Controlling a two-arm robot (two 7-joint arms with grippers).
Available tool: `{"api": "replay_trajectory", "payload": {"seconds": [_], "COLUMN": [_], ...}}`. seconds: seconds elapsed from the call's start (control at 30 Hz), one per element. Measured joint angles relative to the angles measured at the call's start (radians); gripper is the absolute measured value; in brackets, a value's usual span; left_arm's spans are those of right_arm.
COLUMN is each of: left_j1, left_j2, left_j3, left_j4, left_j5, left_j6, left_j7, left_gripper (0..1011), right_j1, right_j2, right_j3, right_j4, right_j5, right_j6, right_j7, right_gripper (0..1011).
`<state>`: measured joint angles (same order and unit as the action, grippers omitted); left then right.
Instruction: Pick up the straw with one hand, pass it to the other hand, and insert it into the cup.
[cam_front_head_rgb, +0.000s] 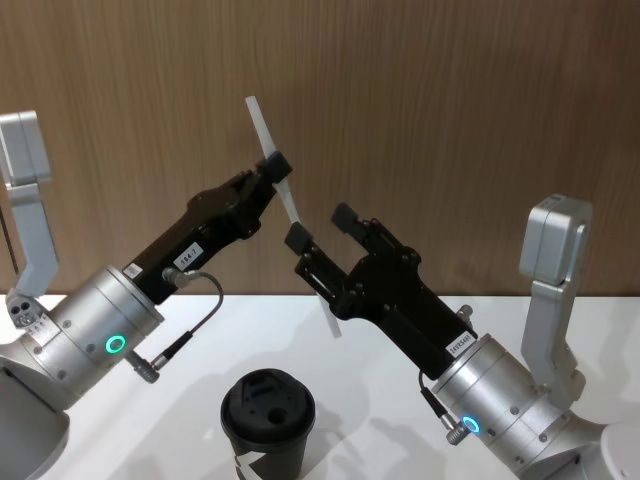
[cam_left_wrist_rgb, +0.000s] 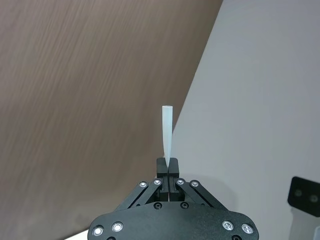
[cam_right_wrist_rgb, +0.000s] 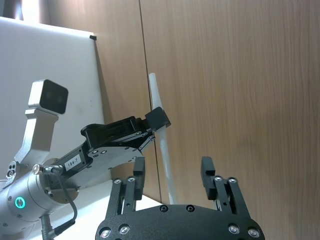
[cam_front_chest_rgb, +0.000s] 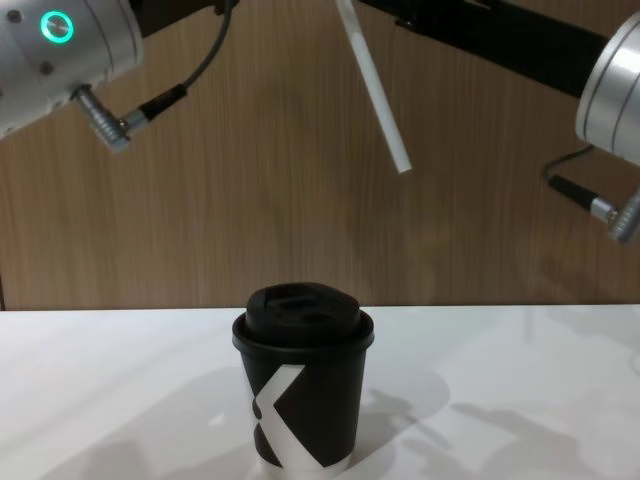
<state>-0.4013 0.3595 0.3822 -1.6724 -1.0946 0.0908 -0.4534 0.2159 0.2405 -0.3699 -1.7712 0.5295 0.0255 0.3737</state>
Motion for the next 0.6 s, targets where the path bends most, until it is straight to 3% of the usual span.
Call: {"api": "replay_trajectory", "payload": {"seconds": [0.13, 0.2, 0.33, 0.6], "left_j1": [0.008, 0.011, 0.025, 0.052], "left_j2": [0.025, 0.034, 0.061, 0.1], "left_j3": [0.003, 0.003, 0.003, -0.003], "left_j4": [-0.022, -0.03, -0.055, -0.098], "left_j5": [0.035, 0.047, 0.077, 0.117], "left_j6": [-0.018, -0.024, -0.038, -0.054], "left_j7": [0.016, 0.023, 0.038, 0.059], "left_gripper": [8, 8, 8, 8], "right_j1": [0.0, -0.002, -0.008, -0.031], "right_j2": [0.002, 0.005, 0.015, 0.046], "right_j3": [0.0, -0.001, 0.0, 0.01], "right_j4": [-0.001, -0.003, -0.011, -0.035], "right_j5": [0.0, 0.001, 0.003, 0.006], "right_j6": [0.0, 0.0, 0.001, 0.007], "right_j7": [0.0, 0.0, 0.0, -0.001], "right_gripper": [807, 819, 955, 1001]}}
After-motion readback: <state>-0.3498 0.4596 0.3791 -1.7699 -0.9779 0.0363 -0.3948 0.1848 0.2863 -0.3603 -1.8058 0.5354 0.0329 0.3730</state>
